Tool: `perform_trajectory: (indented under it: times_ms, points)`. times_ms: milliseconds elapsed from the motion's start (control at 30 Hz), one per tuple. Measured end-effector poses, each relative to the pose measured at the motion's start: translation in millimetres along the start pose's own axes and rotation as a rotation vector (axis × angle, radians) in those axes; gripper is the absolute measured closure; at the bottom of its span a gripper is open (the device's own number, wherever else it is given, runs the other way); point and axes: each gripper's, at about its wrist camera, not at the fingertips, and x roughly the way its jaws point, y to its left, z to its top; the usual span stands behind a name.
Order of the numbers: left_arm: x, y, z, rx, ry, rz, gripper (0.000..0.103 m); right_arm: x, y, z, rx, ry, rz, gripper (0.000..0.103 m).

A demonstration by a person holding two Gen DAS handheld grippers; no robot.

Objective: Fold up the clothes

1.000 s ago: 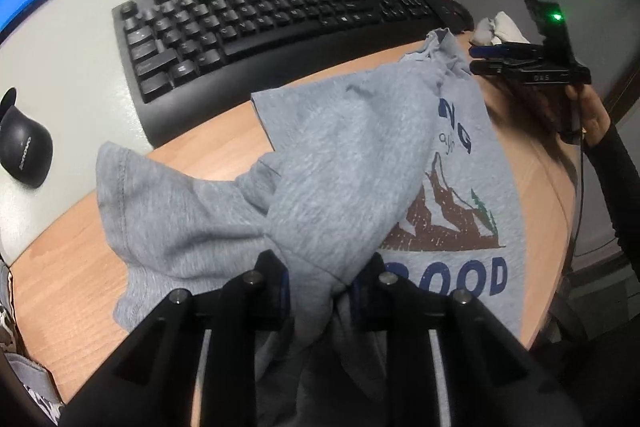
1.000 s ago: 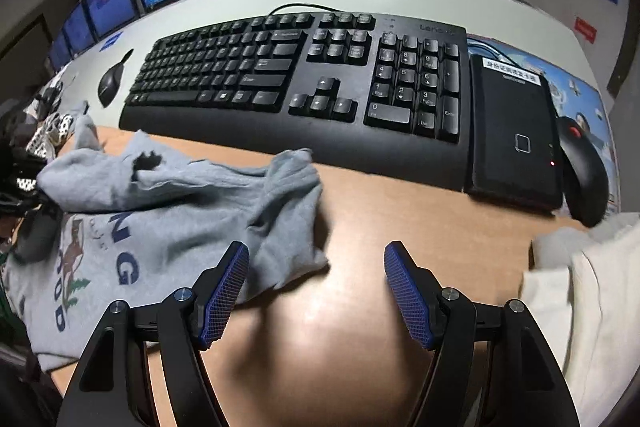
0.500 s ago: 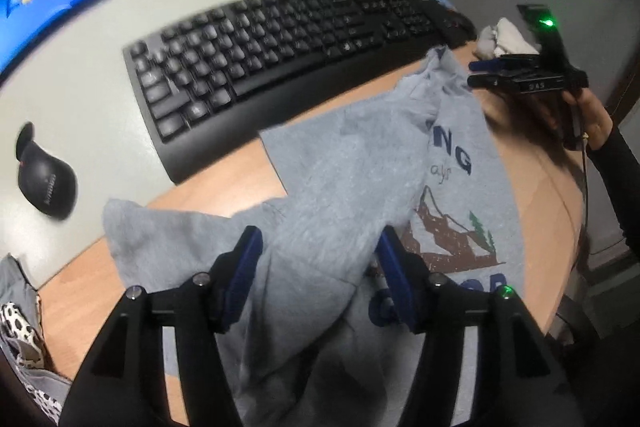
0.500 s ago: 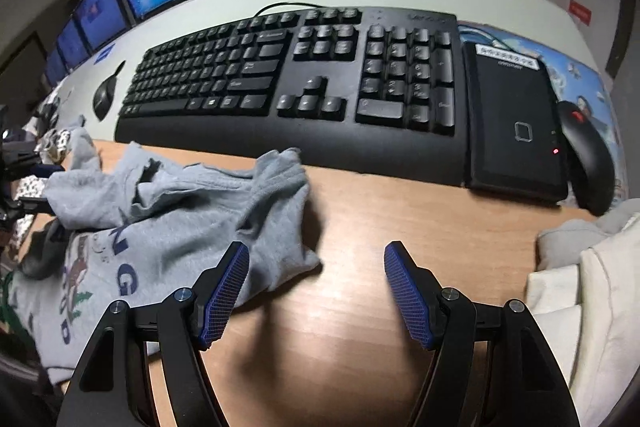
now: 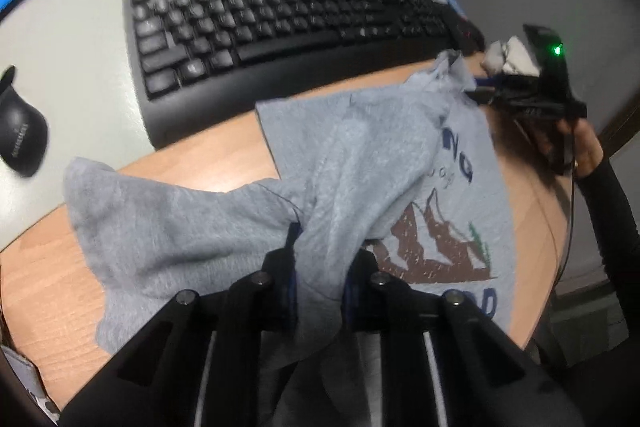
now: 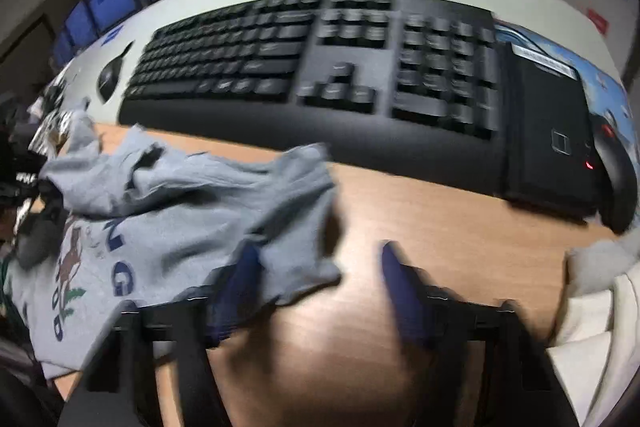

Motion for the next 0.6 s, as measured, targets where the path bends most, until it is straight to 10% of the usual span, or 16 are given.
perform_trajectory:
  times_ms: [267,433,600]
  points:
    - [-84,-21,-17,-0.029,-0.215,0.041,0.088,-107,54,3,-0.131,-0.175,-0.14,0.093]
    - [-171,-68,-35,0.047,-0.398,0.057,0.089,-234,101,9,-0.243,-0.372,-0.363,0.093]
    - [-278,-140,-44,0.186,-0.679,0.256,0.091,-335,159,33,-0.373,-0.529,-0.671,0.093]
